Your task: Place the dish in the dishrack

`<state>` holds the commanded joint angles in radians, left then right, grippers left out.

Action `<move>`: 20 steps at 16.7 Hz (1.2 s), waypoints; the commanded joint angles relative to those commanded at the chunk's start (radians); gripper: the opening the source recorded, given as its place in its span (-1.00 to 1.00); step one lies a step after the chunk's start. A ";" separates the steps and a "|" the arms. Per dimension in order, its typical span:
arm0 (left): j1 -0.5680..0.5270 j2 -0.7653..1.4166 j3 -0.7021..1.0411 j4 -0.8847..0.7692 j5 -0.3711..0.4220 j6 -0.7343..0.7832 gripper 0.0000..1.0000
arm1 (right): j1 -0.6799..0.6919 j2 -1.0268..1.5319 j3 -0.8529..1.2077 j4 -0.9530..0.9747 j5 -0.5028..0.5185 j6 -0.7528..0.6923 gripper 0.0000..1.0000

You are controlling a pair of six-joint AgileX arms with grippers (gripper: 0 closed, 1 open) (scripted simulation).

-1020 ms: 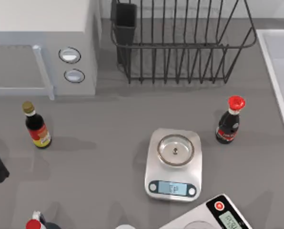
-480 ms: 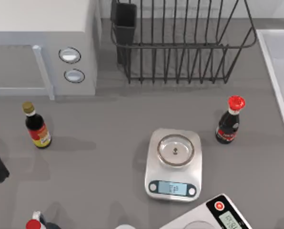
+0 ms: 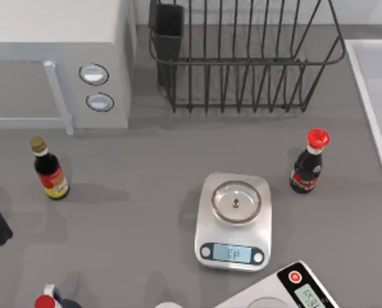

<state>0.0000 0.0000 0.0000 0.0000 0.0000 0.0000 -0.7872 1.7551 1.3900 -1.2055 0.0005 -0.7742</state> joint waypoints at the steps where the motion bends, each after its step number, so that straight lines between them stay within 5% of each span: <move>1: 0.000 0.000 0.000 0.000 0.000 0.000 1.00 | 0.000 0.000 0.000 0.000 0.000 0.000 1.00; 19: 0.000 0.000 0.000 0.000 0.000 0.000 1.00 | 0.003 0.119 -0.267 0.387 0.000 0.005 1.00; 20: 0.000 0.000 0.000 0.000 0.000 0.000 1.00 | 0.003 0.119 -0.267 0.387 0.000 0.005 0.85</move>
<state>0.0000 0.0000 0.0000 0.0000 0.0000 0.0000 -0.7840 1.8745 1.1227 -0.8187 0.0009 -0.7692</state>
